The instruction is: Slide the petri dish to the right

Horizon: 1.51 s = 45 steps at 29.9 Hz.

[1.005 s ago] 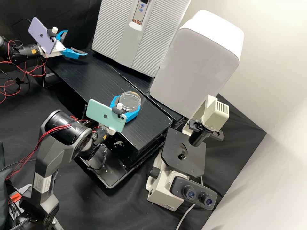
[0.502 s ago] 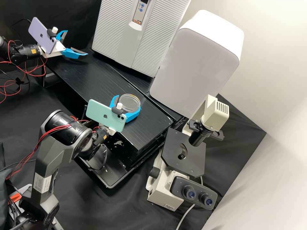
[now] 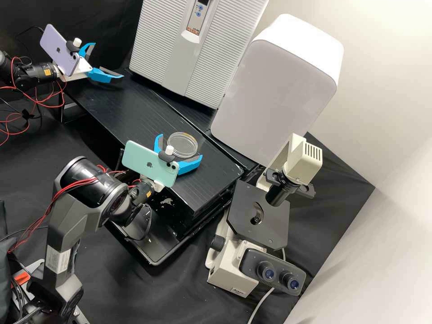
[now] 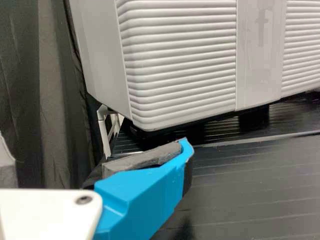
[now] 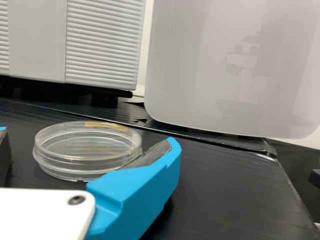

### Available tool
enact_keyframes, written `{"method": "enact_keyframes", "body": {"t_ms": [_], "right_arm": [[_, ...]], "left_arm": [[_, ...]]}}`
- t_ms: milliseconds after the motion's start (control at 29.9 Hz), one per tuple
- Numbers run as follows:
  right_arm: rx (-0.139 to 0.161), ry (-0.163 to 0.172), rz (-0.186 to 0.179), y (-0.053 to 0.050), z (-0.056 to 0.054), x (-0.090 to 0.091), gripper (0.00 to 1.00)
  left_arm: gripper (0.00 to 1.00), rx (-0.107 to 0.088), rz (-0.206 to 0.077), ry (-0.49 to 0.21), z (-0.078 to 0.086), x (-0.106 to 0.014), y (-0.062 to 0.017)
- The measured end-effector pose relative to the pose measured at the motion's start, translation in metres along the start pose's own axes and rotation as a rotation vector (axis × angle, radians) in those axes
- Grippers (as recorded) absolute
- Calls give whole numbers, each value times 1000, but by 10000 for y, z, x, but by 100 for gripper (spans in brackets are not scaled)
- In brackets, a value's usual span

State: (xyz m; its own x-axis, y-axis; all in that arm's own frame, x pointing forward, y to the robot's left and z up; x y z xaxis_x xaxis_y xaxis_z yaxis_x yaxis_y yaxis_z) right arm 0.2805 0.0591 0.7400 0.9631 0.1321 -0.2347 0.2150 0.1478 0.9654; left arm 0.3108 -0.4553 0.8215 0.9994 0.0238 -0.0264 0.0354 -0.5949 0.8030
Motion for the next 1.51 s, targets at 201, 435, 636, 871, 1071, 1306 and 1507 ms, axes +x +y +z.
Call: {"method": "enact_keyframes", "body": {"t_ms": [201,435,636,871,1071,1306,1507], "right_arm": [[-13,-48,102,41,115,-157,100],[-1,-95,207,198,149,-407,100],[-19,-65,213,213,68,-472,100],[-41,-16,177,157,-73,-366,100],[-37,2,162,174,-154,-273,100],[-40,1,118,169,-185,-95,100],[50,-28,72,155,-82,72,100]], "left_arm": [[100,0,0,0,0,0,0],[100,0,0,0,0,0,0],[100,0,0,0,0,0,0],[100,0,0,0,0,0,0],[100,0,0,0,0,0,0],[100,0,0,0,0,0,0],[100,0,0,0,0,0,0]]}}
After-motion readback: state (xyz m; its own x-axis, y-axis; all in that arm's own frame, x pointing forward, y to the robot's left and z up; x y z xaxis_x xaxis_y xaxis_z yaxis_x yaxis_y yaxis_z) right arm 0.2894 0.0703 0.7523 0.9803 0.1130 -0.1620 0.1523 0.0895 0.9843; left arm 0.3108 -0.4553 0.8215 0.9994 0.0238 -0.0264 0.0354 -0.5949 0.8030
